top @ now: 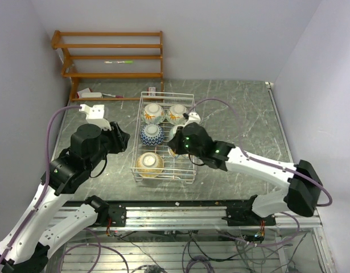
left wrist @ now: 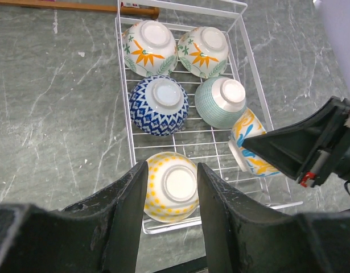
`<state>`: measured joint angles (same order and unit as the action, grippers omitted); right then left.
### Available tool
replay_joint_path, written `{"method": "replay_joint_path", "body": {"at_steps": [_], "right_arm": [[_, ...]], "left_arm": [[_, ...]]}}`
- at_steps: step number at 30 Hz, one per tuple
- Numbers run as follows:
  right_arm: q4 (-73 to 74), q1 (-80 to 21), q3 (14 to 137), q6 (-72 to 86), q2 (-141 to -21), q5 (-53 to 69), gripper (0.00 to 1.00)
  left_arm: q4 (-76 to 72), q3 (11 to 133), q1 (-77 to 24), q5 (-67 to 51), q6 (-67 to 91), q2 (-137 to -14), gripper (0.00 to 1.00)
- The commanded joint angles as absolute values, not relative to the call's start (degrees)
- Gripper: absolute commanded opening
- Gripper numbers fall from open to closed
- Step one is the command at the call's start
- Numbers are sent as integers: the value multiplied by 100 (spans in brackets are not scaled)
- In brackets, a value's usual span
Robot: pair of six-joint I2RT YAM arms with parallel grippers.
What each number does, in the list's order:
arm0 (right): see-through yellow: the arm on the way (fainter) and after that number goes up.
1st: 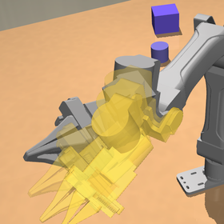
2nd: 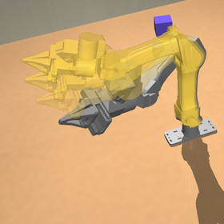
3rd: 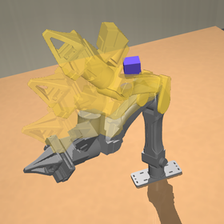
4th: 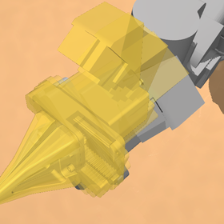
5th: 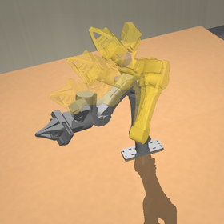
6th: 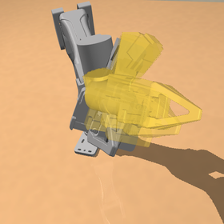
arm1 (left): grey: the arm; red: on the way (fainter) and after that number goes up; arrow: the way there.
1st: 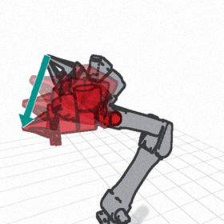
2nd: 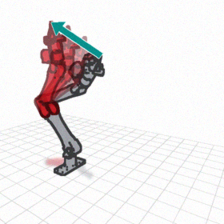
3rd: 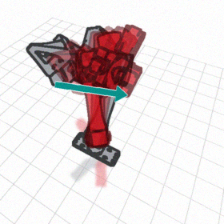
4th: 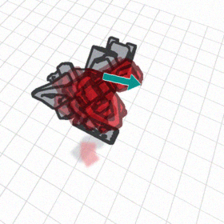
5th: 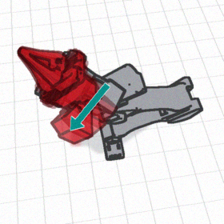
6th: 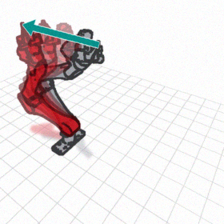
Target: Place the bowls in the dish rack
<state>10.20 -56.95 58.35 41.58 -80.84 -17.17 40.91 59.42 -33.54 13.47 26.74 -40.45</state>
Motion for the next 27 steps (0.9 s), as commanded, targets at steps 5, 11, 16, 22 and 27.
{"method": "replay_joint_path", "body": {"at_steps": [5,11,16,22,27], "right_arm": [[-1641,-4781,4688,5032,-7546,1083,0],[-3046,-4502,4215,5755,-7980,1649,0],[-4037,-4217,3847,6388,-8464,1967,0],[-5118,-4000,3397,7142,-9029,2267,0],[-4844,-3858,3156,7254,-8991,2182,5]], "left_arm": [[4186,6244,-3375,1455,2565,-4036,51],[4207,6230,-3375,1468,2567,-4040,50],[4274,6265,-3375,1501,2546,-4048,50],[4306,6267,-3375,1551,2519,-4064,51],[4257,6258,-3374,1546,2489,-4137,51]]}}
